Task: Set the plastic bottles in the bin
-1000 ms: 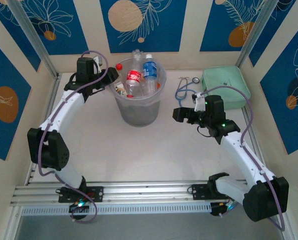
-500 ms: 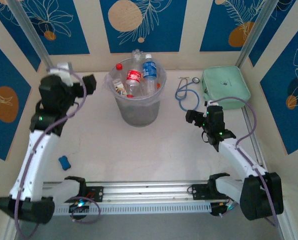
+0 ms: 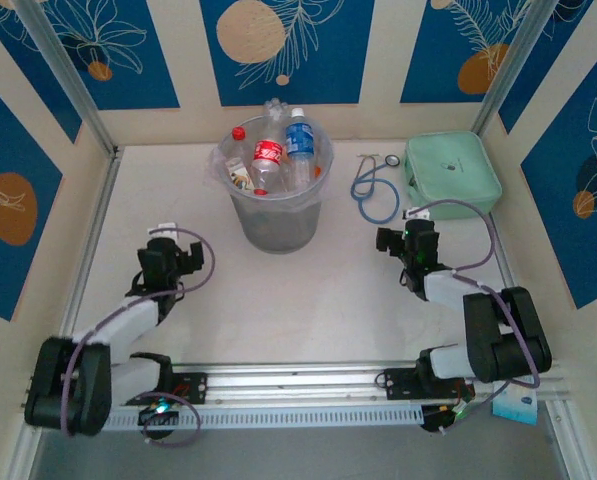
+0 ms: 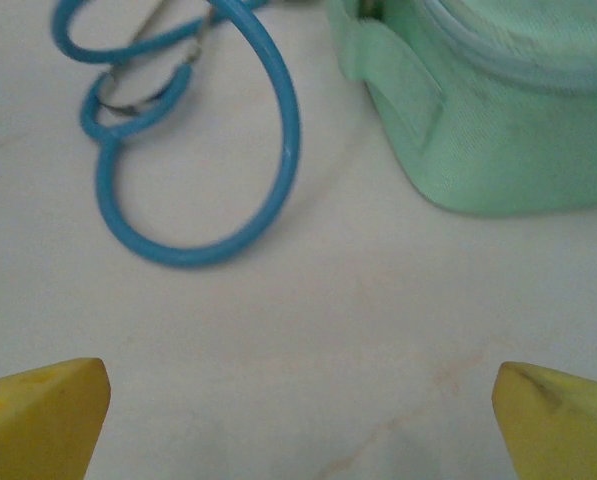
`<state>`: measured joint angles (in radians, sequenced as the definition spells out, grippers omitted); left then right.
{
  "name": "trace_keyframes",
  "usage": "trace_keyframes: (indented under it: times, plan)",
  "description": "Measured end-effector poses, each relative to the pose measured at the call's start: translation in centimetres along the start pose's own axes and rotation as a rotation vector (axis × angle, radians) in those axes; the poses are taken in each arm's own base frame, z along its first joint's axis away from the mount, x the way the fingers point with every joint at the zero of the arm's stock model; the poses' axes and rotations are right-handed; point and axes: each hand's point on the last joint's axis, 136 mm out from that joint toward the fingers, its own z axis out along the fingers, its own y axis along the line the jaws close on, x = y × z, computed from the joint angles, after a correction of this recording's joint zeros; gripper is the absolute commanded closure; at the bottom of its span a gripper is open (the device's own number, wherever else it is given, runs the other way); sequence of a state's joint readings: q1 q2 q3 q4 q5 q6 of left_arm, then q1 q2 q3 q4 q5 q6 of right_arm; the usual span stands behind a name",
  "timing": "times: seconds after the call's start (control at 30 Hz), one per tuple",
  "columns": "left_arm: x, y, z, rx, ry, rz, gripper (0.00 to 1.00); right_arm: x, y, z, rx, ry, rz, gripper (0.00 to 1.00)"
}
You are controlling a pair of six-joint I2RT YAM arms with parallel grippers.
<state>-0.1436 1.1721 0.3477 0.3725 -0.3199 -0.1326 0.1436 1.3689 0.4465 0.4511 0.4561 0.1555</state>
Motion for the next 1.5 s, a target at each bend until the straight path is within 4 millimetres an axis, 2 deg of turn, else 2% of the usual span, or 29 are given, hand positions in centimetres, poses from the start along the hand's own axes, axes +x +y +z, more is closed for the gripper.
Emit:
trace_keyframes:
  times: [0.1, 0.17, 0.33, 0.43, 0.5, 0.6, 0.93, 1.5]
  plan:
    - [0.7, -0.5, 2.3, -0.004, 0.011, 0.042, 0.00, -1.1, 0.8, 0.8, -0.036, -0.070, -0.038, 0.01]
    - [0.7, -0.8, 3.4, -0.004, 0.020, 0.075, 0.00, -1.1, 1.0, 1.1, -0.045, -0.093, -0.056, 0.01]
    - [-1.0, -0.8, 5.2, -0.017, -0.047, 0.089, 0.00, -1.3, 1.2, 1.1, -0.062, -0.128, -0.066, 0.01]
    - [-1.9, -1.1, 5.2, 0.004, -0.094, 0.089, 0.00, -2.0, 0.9, 1.1, -0.074, -0.153, -0.050, 0.01]
    - [-2.3, -1.5, 5.1, 0.028, -0.143, 0.087, 0.00, -2.3, -0.2, 1.5, -0.071, -0.171, -0.004, 0.01]
    - [-1.3, -1.5, 5.2, 0.043, -0.131, 0.093, 0.00, -1.4, -1.7, 2.1, -0.043, -0.143, 0.033, 0.01]
    - [-2.5, -1.7, 4.9, 0.055, -0.189, 0.079, 0.00, -1.5, -1.2, 2.1, -0.064, -0.148, 0.045, 0.01]
    - [-2.6, -1.7, 4.9, 0.056, -0.196, 0.077, 0.00, -1.5, -1.1, 2.1, -0.068, -0.148, 0.051, 0.01]
